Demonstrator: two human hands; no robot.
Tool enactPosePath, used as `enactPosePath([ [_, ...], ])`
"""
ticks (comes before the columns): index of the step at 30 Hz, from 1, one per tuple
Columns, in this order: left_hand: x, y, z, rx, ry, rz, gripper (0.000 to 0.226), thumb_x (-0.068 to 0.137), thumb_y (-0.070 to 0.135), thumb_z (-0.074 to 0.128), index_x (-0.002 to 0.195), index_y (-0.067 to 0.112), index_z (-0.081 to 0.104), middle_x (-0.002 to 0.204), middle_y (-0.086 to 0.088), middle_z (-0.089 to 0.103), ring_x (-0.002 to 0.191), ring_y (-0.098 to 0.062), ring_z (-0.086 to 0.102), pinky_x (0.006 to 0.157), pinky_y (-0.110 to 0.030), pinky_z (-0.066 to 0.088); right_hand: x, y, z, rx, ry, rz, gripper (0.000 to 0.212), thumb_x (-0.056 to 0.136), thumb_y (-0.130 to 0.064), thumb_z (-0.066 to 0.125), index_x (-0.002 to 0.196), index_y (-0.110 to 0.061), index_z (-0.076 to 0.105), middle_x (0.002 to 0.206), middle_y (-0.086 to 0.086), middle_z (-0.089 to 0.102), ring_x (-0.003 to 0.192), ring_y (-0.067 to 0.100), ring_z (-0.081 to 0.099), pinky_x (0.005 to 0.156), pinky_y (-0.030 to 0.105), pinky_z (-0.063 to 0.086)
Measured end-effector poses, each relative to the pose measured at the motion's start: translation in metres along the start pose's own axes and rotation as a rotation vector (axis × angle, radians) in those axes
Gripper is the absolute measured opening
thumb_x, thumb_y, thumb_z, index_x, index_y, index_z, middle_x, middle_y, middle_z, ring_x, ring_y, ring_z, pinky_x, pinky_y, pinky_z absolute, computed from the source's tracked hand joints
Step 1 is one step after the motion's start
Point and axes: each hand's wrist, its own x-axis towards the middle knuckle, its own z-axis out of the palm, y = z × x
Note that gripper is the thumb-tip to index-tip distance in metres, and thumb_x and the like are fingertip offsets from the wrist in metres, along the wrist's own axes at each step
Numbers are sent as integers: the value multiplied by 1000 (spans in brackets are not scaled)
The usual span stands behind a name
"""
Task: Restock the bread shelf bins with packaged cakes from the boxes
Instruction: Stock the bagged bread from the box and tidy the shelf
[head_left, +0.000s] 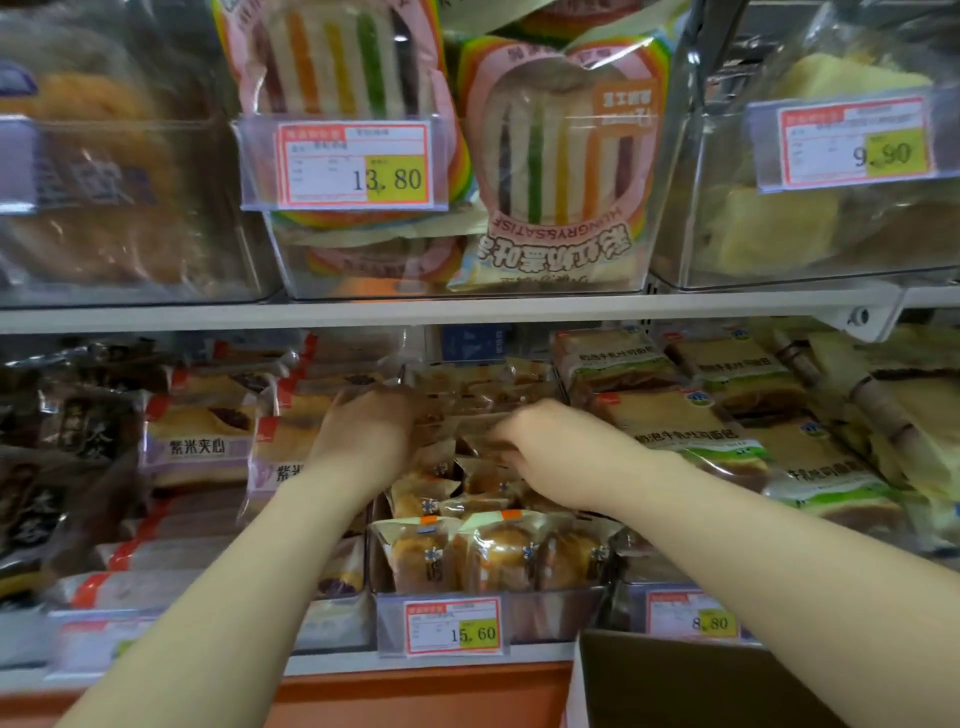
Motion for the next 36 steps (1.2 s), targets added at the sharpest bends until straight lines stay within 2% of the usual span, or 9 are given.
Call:
enactPosePath([
  [2, -2, -3, 2, 19, 30, 47, 31, 97, 40, 47, 126, 36, 57, 134, 6, 57, 126, -17, 48, 108, -36, 31, 27, 0, 7, -26, 1, 89, 32, 94, -4, 48, 123, -14, 56, 111, 6, 60, 89, 19, 59, 78, 32, 53],
  [6, -8, -12, 11, -27, -53, 71, 41, 102, 43, 30, 142, 43, 37, 151, 9, 37, 142, -17, 28, 117, -41, 20, 61, 5, 15, -28, 90, 124, 40, 92, 1, 47, 129, -13, 55, 130, 8, 54, 115, 25, 55, 97, 39, 49],
  [10, -7, -19, 20, -1, -84, 107, 48, 101, 49, 16, 147, 41, 28, 157, 14, 23, 147, -13, 8, 119, -41, 1, 80, 17, 24, 10, 93, 143, 25, 95, -10, 48, 114, -17, 62, 112, 4, 63, 99, 20, 61, 89, 37, 53],
  [13, -4, -20, 22, 8, -30, 121, 46, 102, 47, 20, 144, 40, 34, 153, 13, 32, 144, -17, 15, 115, -40, 8, 93, 21, 20, 105, 223, 196, 21, 95, -13, 51, 112, -19, 63, 114, 2, 62, 104, 21, 59, 92, 37, 48],
  [17, 10, -17, 14, 75, 106, 114, 36, 101, 38, 32, 132, 39, 50, 138, 6, 50, 134, -23, 32, 108, -40, 22, 103, 26, 11, -31, 248, 317, 17, 91, -15, 57, 103, -23, 66, 117, 4, 56, 113, 27, 51, 90, 34, 39],
  [21, 33, -9, 17, 202, 82, 223, 33, 97, 28, 41, 126, 33, 56, 130, 3, 56, 130, -25, 37, 108, -44, 26, 112, 30, 11, -68, 105, 317, 12, 91, -18, 56, 95, -18, 68, 105, 6, 65, 97, 26, 61, 89, 37, 48],
  [28, 51, -8, 30, 220, 24, 270, 28, 97, 29, 39, 116, 32, 60, 116, 6, 63, 118, -21, 53, 107, -46, 26, 122, 33, 11, 31, 159, 279, 15, 88, -12, 58, 81, -18, 70, 90, 4, 67, 85, 23, 63, 81, 38, 54],
  [31, 48, -5, 30, 140, 17, 308, 37, 100, 29, 38, 134, 41, 45, 128, 9, 59, 126, -19, 48, 109, -45, 22, 130, 26, 10, 103, 149, 288, 16, 88, -13, 59, 87, -17, 74, 96, 5, 67, 88, 24, 63, 81, 36, 53],
  [36, 44, -3, 26, 99, -23, 336, 41, 101, 27, 31, 139, 40, 40, 142, 8, 47, 136, -17, 35, 114, -45, 13, 136, 23, 15, 258, 106, 320, 15, 87, -11, 58, 89, -9, 73, 99, 12, 68, 79, 20, 60, 69, 27, 44],
])
